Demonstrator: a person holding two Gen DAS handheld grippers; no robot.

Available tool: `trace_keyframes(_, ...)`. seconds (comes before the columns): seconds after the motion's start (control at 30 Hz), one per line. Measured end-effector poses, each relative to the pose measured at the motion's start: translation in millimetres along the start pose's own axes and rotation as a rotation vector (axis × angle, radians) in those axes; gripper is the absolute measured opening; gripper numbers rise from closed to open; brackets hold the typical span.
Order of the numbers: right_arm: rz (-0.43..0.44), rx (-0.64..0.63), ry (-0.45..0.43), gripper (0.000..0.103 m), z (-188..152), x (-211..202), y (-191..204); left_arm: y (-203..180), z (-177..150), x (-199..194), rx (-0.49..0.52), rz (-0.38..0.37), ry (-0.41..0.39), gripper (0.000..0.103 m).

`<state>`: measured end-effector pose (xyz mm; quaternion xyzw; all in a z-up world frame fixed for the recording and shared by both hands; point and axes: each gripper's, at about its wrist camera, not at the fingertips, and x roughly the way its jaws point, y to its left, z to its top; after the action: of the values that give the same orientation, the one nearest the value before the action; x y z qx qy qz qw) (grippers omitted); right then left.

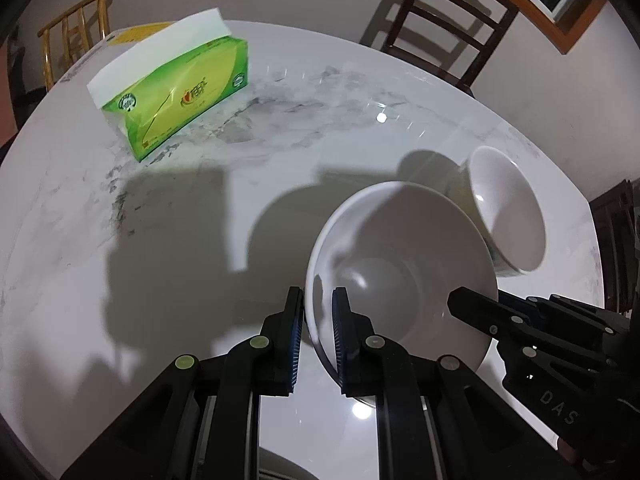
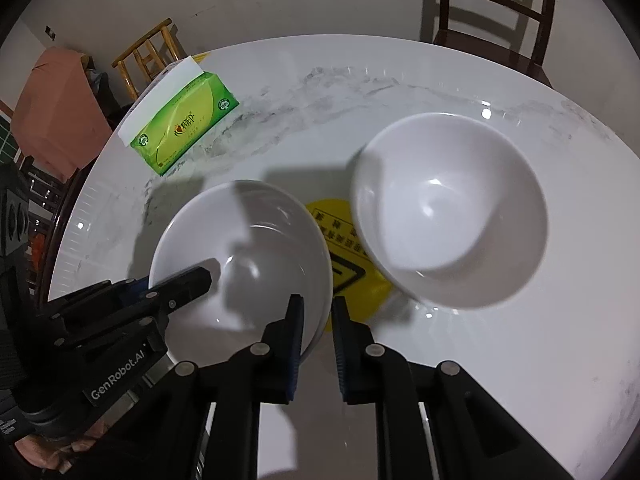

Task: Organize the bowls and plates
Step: 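Lift the white Rabbit bowl with both grippers and carry it over the pink bowl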

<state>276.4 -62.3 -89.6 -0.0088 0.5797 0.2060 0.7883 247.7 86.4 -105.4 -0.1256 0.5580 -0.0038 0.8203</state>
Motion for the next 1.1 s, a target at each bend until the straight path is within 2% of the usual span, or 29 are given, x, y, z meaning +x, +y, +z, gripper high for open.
trace_keyframes(0.5, -0.031, 0.052, -0.07, 0.015, -41, -78, -34, -64, -31, -51, 0.092, -0.042, -0.043, 0.014)
trace_keyframes(1.1, -0.059, 0.088, -0.131, 0.015, -100, -145, -51, -112, -80, -96, 0.163, -0.102, -0.044, 0.014)
